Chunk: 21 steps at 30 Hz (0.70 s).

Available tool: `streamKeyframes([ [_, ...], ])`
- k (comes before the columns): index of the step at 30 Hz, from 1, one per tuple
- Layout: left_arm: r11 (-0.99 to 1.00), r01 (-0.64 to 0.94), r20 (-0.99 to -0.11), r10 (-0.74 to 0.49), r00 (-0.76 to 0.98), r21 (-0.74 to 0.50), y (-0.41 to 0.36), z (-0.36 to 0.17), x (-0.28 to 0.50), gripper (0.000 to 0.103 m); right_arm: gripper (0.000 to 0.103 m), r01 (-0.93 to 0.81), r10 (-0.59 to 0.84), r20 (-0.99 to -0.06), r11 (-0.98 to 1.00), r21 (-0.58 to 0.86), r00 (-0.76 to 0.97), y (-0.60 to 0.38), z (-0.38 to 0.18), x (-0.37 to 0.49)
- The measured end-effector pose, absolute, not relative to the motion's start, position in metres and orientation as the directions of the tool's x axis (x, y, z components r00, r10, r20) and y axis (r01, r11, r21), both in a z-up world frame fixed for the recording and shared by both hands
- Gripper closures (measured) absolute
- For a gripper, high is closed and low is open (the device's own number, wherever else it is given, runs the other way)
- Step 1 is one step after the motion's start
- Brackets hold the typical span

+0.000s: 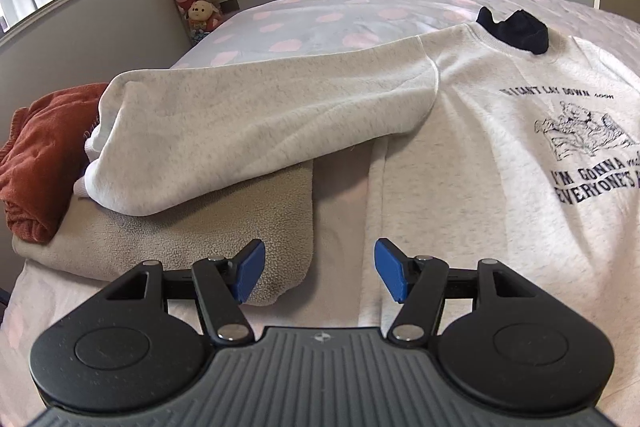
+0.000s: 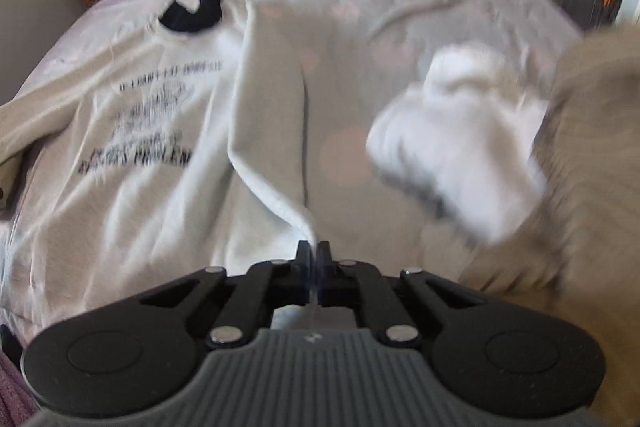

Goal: Fold clothes
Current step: 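Grasp the other sleeve cuff with the right gripper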

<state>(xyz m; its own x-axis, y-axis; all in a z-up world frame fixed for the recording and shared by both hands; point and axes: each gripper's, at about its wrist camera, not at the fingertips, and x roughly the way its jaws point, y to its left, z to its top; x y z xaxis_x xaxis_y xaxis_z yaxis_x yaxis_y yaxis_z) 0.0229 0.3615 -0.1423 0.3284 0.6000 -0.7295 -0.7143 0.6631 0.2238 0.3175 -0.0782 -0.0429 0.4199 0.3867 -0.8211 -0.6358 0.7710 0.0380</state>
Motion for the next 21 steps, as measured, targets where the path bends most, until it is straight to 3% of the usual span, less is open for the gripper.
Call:
streamKeyframes([
  [6,0.668,-0.706,-0.750,0.585,0.307,0.233,0.365,-0.151,0.024,0.044,0.100,-0.621,0.336,-0.712,0.764,-0.176,0.616,-0.064,0.058,0.362],
  [11,0.658,-0.718,-0.749,0.590,0.303,0.227,0.370,-0.153,0.024,0.044,0.101,-0.530,0.208,-0.639,0.765,-0.365,0.740,-0.048,0.097,0.424],
  [16,0.651,-0.725,-0.760,0.583,0.289,0.224,0.378,-0.160,0.030,0.044,0.101,-0.417,0.057,-0.596,0.768,-0.486,0.801,-0.039,0.088,0.504],
  [21,0.642,-0.722,-0.748,0.606,0.272,0.258,0.381,-0.165,0.043,0.044,0.101,-0.324,-0.092,-0.611,0.781,-0.534,0.786,-0.038,0.044,0.589],
])
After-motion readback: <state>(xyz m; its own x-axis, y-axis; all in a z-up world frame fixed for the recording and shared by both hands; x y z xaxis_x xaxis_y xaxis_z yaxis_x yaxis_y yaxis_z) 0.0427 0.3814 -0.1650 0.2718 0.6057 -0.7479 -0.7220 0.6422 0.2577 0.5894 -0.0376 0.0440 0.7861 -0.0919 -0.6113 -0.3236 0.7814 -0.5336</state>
